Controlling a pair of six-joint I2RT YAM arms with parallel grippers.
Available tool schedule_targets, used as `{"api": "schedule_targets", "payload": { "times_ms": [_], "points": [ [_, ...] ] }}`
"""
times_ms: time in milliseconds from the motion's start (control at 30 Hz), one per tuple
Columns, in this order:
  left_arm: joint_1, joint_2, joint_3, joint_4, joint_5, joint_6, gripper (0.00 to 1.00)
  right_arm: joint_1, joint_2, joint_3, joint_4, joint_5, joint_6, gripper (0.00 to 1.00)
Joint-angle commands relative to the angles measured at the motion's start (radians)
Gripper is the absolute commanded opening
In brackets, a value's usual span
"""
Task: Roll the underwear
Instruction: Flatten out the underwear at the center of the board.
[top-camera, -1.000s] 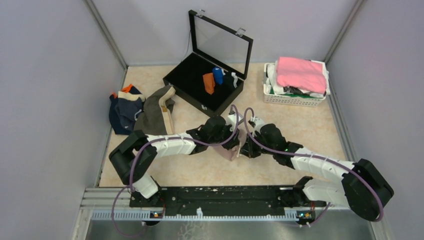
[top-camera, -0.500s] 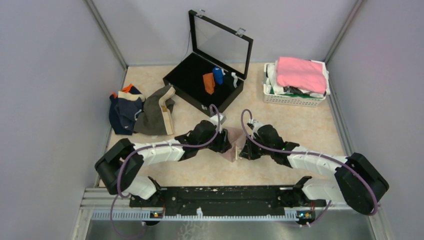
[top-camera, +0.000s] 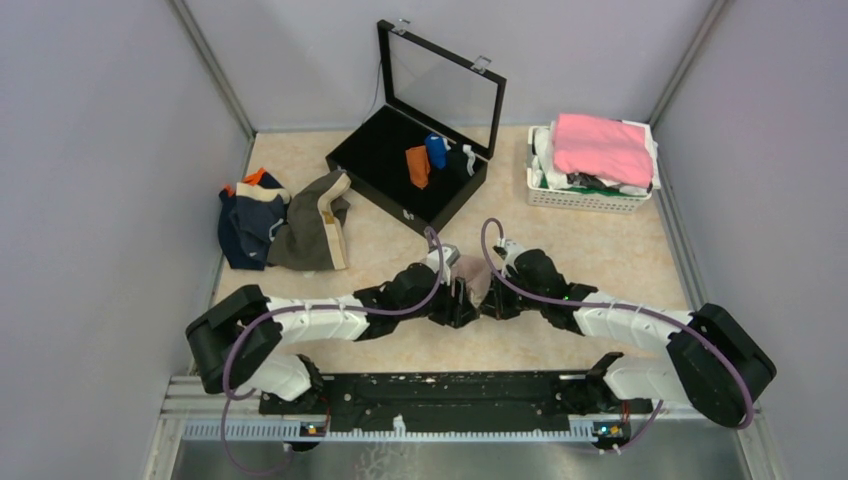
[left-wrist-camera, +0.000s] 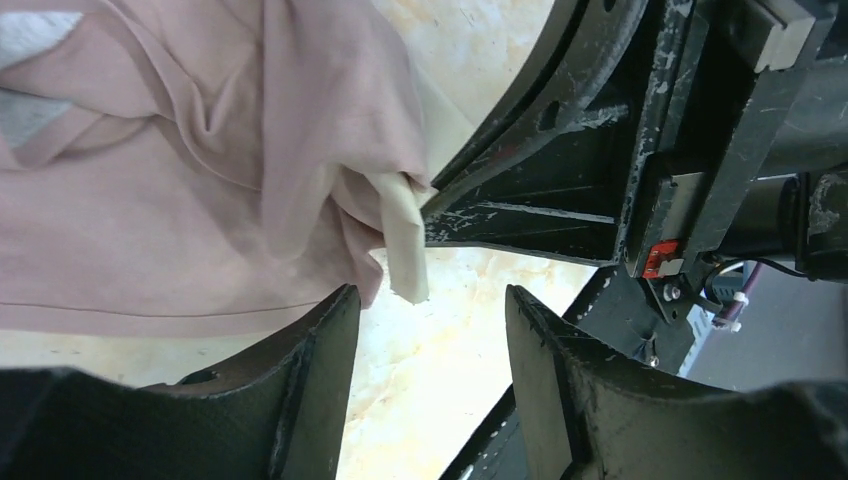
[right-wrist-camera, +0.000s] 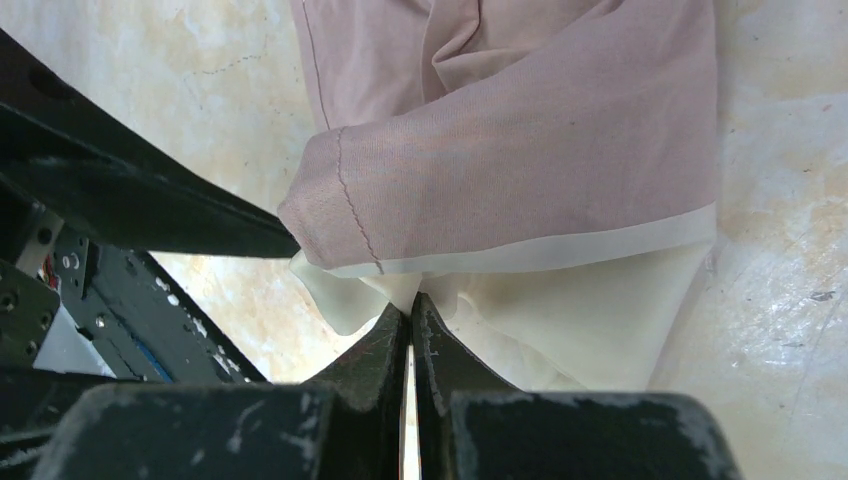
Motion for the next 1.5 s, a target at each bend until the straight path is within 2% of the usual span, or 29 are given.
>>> {"api": "schedule_targets", "payload": {
  "times_ms": [0, 67, 267, 633, 833, 1033, 1200, 1467],
  "points": [
    [-0.031, 0.031, 0.033, 0.068, -0.076, -0.040, 0.62, 0.004, 0.001, 0.015, 0.043, -0.012, 0.003, 0.00],
    [-0.033, 0.049, 0.038, 0.066, -0.111, -0.041, 0.62, 0.004, -0.002, 0.015, 0.043, -0.013, 0.004, 0.00],
    [-0.034, 0.107, 0.050, 0.071, -0.138, -0.026, 0.51, 0.004, -0.009, 0.011, 0.043, -0.015, 0.006, 0.00],
    [-0.034, 0.143, 0.081, 0.113, -0.123, -0.014, 0.15, 0.004, -0.021, 0.012, 0.026, -0.007, 0.007, 0.00],
    [-0.034, 0.063, 0.083, 0.013, -0.154, 0.005, 0.00, 0.000, -0.081, 0.023, -0.045, 0.044, -0.006, 0.00],
    [-0.025, -0.116, 0.095, -0.190, -0.288, 0.031, 0.00, -0.040, -0.235, 0.053, -0.186, 0.120, -0.011, 0.00],
    [0.042, -0.277, 0.103, -0.295, -0.354, 0.081, 0.00, -0.060, -0.353, 0.127, -0.320, 0.208, -0.047, 0.00],
    [0.274, -0.414, 0.214, -0.452, -0.247, 0.194, 0.00, -0.073, -0.486, 0.281, -0.496, 0.392, -0.090, 0.00]
  ]
}}
